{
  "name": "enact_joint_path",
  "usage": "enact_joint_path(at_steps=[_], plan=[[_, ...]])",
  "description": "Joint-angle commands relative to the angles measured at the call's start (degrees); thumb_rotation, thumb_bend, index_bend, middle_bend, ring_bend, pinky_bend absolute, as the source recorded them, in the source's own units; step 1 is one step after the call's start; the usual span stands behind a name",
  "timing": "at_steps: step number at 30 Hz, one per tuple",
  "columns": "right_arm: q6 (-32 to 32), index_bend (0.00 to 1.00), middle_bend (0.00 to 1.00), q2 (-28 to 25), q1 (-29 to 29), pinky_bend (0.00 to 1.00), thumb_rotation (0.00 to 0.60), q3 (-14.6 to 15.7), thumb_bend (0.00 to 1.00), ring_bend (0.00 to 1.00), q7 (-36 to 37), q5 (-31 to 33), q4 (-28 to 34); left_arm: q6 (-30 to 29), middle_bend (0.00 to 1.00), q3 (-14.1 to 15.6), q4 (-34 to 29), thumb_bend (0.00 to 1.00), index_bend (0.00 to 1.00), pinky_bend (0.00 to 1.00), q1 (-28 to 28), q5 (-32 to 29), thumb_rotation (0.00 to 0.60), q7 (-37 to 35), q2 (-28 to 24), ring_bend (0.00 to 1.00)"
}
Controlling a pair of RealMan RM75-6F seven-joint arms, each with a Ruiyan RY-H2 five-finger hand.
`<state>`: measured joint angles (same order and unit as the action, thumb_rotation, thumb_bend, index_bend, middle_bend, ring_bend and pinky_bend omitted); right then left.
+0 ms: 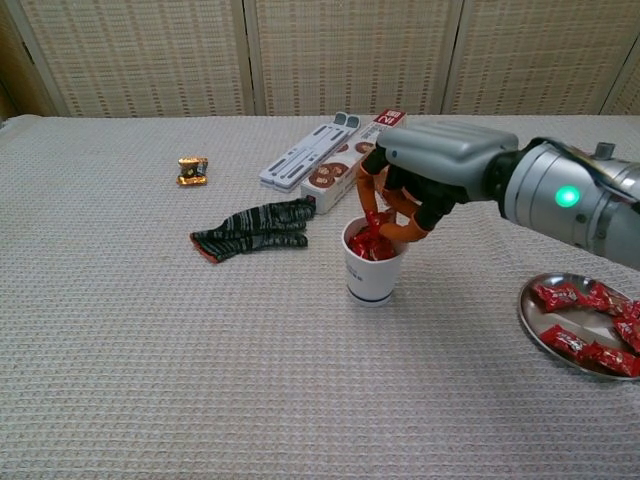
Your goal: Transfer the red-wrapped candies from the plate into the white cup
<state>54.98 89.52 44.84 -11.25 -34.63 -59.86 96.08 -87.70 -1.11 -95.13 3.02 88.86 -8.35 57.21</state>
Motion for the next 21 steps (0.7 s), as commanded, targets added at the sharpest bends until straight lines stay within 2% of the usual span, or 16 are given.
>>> enact_joint_path(at_steps=[1,4,11,15,21], plan=[[-0.60,0.63,0.82,2.19,1.51,1.00,0.600,-0.20,0.32,0.81,0.38,0.46,-2.25,0.03,0.24,-0.03,-0.01,0.42,0.35,0.28,0.03,-0.01,0.600,-0.06,-0.03,0.27],[-0.50,0.59,0.82,2.88,1.86,1.00,0.600,-0.06,0.32,0.81,1.28,-0.05,-3.02,0.05,0.24,-0.06,-0.04,0.42,0.35,0.28,0.04,-0.07,0.600,0.01,-0.03,0.27],[0.79,0.47,0.82,2.58,1.84,1.00,0.600,0.72,0.20,0.81,1.91,-1.53,-3.16,0.23,0.25,-0.03,-0.04,0.42,0.35,0.28,0.09,-0.13,0.600,-0.01,-0.04,0.27],[1.79,0.42,0.82,2.05,1.54,1.00,0.600,0.92,0.17,0.81,2.29,-2.17,-2.87,0.20,0.25,0.03,0.03,0.42,0.35,0.28,0.06,-0.06,0.600,0.07,0.03,0.27],[3.79,0.37,0.82,-1.34,-0.21,1.00,0.600,2.80,0.15,0.81,1.13,-2.54,-0.18,0.05,0.25,-0.03,-0.01,0.42,0.34,0.28,0.00,-0.08,0.600,-0.17,-0.06,0.27]])
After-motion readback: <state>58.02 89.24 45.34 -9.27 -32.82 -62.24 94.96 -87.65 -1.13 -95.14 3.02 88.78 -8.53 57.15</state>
